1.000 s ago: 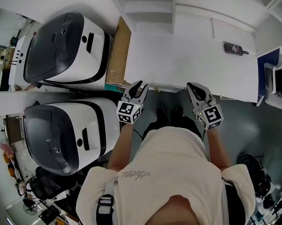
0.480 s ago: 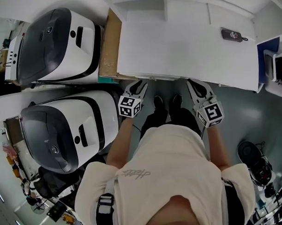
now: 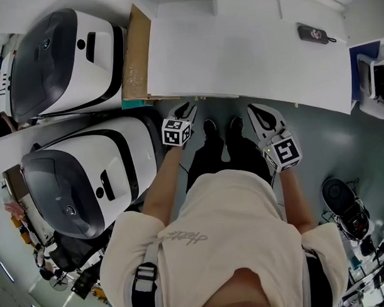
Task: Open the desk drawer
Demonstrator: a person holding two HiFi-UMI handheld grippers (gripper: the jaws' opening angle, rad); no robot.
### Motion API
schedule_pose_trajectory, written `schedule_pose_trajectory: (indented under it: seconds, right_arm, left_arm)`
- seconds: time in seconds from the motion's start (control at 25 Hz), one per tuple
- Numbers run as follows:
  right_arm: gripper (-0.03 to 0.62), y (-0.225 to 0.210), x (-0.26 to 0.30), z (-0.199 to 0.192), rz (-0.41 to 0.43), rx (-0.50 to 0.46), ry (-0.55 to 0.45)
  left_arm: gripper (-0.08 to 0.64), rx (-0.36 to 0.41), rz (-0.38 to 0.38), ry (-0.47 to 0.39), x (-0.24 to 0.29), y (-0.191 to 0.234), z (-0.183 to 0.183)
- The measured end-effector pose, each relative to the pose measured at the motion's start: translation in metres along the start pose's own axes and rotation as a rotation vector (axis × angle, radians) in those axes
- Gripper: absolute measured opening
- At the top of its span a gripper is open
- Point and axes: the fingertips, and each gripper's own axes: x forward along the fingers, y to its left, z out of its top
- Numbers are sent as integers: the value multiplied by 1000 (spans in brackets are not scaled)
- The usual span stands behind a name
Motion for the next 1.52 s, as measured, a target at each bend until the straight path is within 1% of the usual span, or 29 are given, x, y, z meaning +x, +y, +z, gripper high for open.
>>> schedule_pose_trajectory:
  seconds: [0.2,0.4,0.8,1.0,1.32,1.52]
  right_arm:
    - [-2,-1,5,-9,18,-7,25]
    - [-2,-6,8,-17,12,0,53]
    - [-2,-17,27,-40,37,16,112]
    - [-2,-25,38,-44,36,39,116]
    - [-2,-34,46,-47,48,53,142]
    - [-2,-42,52,-53,49,67,152]
  left_arm:
    - [118,-48,19,64,28,14,-23]
    - [118,-83,33,121,51,24,-42]
    - [118,-160,63,197,95,46,-67]
    - [118,-156,56,221,109,50,-71]
    - [118,-163,69,296,127,56,-78]
    - [115,-168,64,341,136,57,-83]
